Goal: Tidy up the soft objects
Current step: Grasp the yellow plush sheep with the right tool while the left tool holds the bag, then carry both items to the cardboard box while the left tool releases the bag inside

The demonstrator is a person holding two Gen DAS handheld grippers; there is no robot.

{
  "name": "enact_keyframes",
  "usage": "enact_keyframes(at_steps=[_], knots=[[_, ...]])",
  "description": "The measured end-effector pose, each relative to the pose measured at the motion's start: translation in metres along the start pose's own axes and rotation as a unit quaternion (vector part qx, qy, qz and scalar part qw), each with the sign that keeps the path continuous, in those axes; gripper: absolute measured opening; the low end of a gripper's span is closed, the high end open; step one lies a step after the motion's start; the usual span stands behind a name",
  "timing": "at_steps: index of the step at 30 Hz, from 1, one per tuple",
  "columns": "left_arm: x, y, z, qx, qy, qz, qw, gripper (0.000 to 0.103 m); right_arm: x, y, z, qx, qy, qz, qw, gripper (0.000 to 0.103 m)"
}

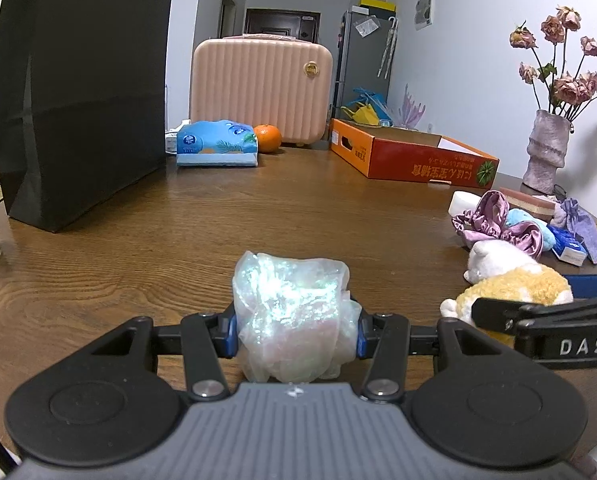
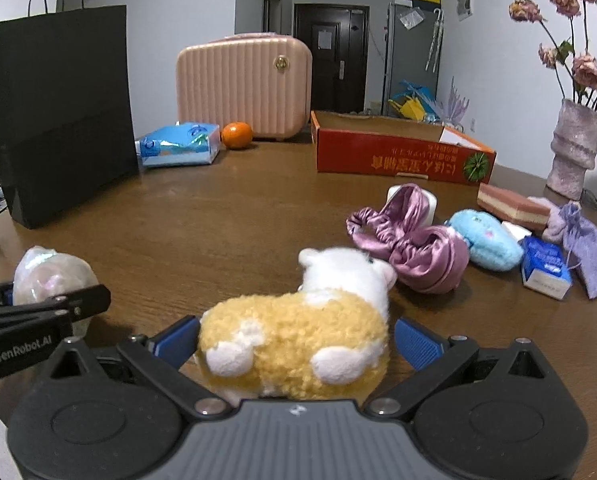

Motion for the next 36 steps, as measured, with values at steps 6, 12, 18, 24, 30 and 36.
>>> enact_keyframes(at_steps=[6, 12, 18, 24, 30, 36], knots=[[0.003, 0.0, -0.004, -0.002, 0.002, -0.006, 1.0, 0.05, -0.004, 0.0, -0.009, -0.004, 0.008, 0.001, 1.0, 0.101], [0.011, -0.003, -0.004, -0.002, -0.001, -0.013, 0.9999, 0.05, -0.002, -0.002, -0.007, 0.004, 0.001, 0.001, 1.0, 0.096], [0.021, -0.008, 0.0, 0.0, -0.006, -0.019, 0.9998, 0.05, 0.004, -0.002, 0.002, 0.02, -0.014, 0.007, 1.0, 0.094], [0.037, -0.015, 0.004, 0.005, -0.014, -0.023, 0.9996, 0.05, 0.018, -0.008, 0.015, 0.036, -0.037, 0.006, 0.999, 0.094], [0.055, -0.026, 0.005, 0.004, -0.023, -0.028, 0.9993, 0.05, 0.036, -0.02, 0.026, 0.047, -0.061, 0.0, 0.997, 0.094], [0.076, -0.038, 0.001, 0.002, -0.032, -0.033, 0.9989, 0.05, 0.057, -0.034, 0.031, 0.052, -0.082, -0.007, 0.995, 0.094]])
Point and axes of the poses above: each gripper's, at about its wrist camera, not at the fingertips, and z roughly against the way its jaws point, y to its left, x to its top, the point moved 8 cm from there along -z, roughly the way its jaws point, and after that the axes turned 15 degrees about -z, right-handed, at the moved point
